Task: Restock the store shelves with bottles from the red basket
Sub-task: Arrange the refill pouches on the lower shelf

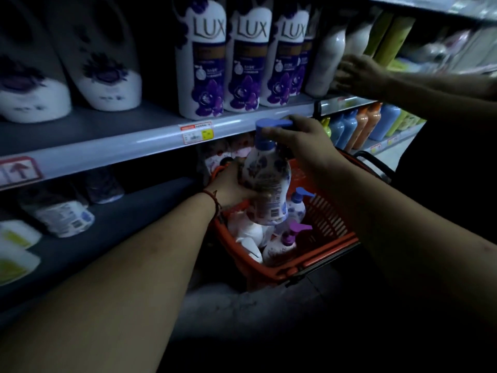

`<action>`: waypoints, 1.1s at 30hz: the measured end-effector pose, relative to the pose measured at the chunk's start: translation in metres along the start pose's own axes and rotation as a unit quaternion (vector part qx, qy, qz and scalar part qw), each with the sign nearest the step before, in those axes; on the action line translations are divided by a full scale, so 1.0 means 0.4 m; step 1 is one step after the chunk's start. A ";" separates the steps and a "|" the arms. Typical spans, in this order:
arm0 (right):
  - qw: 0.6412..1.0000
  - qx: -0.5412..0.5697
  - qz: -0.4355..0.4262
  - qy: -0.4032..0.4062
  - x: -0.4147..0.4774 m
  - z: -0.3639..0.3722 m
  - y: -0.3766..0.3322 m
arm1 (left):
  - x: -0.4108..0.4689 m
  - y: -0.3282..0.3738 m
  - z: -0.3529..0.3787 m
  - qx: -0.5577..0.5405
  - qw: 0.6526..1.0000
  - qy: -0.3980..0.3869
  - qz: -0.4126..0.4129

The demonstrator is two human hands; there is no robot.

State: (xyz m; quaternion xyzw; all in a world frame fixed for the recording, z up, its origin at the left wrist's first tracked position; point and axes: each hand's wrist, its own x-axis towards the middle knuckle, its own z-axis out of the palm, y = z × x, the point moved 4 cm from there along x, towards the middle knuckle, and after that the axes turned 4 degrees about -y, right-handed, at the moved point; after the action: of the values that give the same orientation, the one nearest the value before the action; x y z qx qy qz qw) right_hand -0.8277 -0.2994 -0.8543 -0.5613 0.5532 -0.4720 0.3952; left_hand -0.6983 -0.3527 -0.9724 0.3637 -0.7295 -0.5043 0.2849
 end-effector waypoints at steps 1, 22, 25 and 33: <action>0.999 0.037 -0.002 0.006 -0.004 0.014 -0.012 | -0.019 0.013 -0.019 -0.027 1.000 0.015 -0.001; 0.980 0.057 0.064 -0.179 -0.086 0.284 0.020 | -0.325 0.048 -0.272 -0.183 0.972 0.126 -0.078; 0.975 0.101 0.074 -0.184 -0.103 0.325 0.045 | -0.374 0.026 -0.289 -0.168 0.971 0.108 -0.133; 0.965 0.080 0.172 -0.179 -0.117 0.470 0.187 | -0.491 -0.116 -0.272 -0.262 0.909 0.165 -0.278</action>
State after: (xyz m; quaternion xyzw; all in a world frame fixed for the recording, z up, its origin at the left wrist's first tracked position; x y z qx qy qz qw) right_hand -0.6617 -0.2734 -0.9763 -0.4993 0.5221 -0.3315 0.6068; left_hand -0.4893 -0.2600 -0.9898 0.5421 -0.3833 -0.6689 0.3343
